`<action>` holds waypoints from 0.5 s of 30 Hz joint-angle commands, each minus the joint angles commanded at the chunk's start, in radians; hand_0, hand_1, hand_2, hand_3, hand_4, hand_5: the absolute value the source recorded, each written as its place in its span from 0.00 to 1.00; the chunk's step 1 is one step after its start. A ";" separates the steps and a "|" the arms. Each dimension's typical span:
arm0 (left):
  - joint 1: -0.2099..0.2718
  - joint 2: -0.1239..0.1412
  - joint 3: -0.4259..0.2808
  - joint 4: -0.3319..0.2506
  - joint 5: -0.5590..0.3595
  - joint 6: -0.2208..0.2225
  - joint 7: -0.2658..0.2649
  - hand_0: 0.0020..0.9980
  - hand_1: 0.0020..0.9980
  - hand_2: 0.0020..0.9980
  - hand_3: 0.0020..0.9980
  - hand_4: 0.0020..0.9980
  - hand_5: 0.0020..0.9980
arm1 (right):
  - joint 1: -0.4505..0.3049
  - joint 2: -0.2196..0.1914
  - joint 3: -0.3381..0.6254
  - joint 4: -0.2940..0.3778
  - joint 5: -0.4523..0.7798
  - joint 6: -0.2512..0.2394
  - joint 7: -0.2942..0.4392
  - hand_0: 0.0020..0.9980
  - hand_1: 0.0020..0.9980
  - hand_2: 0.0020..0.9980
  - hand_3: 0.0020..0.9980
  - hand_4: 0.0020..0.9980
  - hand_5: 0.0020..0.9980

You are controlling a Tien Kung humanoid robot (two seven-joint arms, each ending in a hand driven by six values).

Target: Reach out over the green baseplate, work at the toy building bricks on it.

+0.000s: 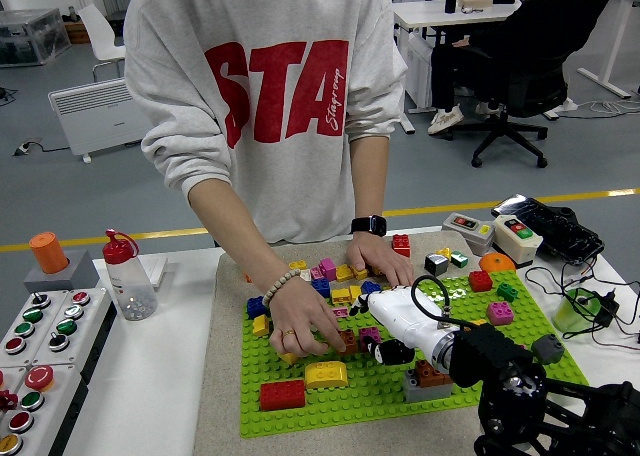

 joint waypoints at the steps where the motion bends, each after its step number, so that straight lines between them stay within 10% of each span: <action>1: 0.000 0.000 0.000 0.000 0.000 0.000 0.000 0.65 0.69 0.67 0.56 0.28 1.00 | -0.001 -0.001 0.003 0.000 -0.001 0.001 -0.001 0.82 0.74 0.74 0.73 0.57 0.16; 15: -0.003 0.002 -0.003 0.000 -0.005 0.002 -0.002 0.65 0.69 0.67 0.56 0.28 1.00 | -0.028 -0.067 0.127 0.060 -0.029 0.053 -0.050 0.83 0.74 0.75 0.74 0.58 0.17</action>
